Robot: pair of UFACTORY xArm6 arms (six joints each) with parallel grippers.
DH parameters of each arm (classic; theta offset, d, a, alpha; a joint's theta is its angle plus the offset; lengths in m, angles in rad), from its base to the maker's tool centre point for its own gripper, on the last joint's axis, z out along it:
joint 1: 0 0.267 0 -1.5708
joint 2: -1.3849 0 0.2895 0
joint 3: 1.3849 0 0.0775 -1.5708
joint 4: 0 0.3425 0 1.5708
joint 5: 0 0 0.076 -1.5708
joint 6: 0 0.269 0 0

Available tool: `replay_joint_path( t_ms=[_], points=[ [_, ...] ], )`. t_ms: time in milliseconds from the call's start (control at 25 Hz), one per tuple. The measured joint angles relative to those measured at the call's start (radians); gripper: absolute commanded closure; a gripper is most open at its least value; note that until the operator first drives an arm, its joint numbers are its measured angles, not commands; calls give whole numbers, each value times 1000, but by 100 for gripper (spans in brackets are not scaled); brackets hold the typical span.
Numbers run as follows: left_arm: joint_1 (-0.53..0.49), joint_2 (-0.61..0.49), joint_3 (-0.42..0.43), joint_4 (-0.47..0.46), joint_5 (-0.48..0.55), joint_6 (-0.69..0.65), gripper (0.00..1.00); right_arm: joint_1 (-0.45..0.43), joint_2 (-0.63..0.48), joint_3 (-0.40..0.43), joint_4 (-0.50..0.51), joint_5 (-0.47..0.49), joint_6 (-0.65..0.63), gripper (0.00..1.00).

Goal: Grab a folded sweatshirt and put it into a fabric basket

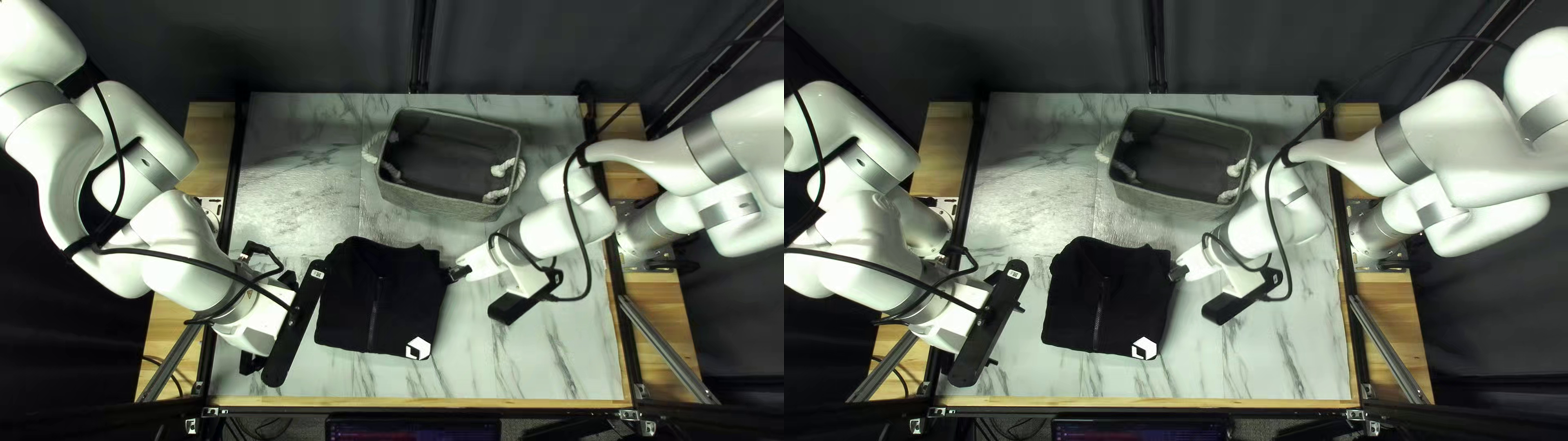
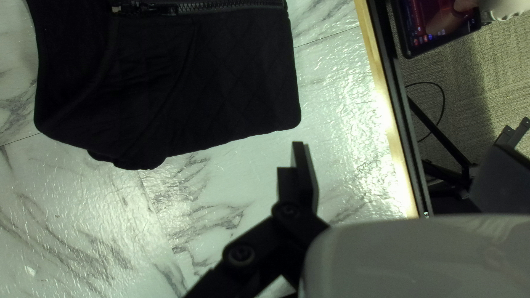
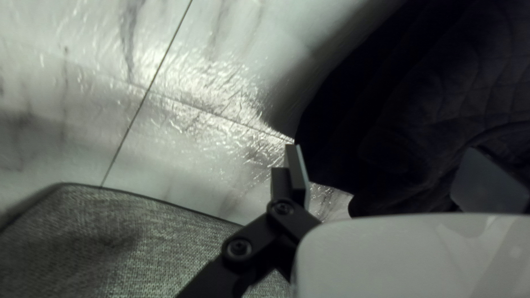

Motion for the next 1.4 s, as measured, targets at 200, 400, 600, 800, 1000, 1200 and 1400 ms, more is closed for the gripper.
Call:
replay_joint_path(
  t_ms=[200, 400, 600, 800, 1000, 1200, 1400],
  points=[
    [0, 0, 0, 0, 0, 0, 0, -17, 66, -34, 39, -12, -47, 0],
    [0, 0, 0, 0, 0, 0, 0, -40, 128, -80, 2, -16, -26, 0],
    [0, 0, 0, 0, 0, 0, 0, -66, 183, -118, -57, -28, 0, 0],
    [0, 0, 0, 0, 0, 0, 0, -91, 235, -159, -165, -33, 83, 0],
    [0, 0, 0, 0, 0, 0, 0, -105, 278, -190, -246, -42, 151, 0],
    [0, 0, 0, 0, 0, 0, 0, -114, 299, -203, -412, -56, 294, 0],
    [0, 0, 0, 0, 0, 0, 0, -108, 332, -238, -485, -59, 366, 40]
  ],
)
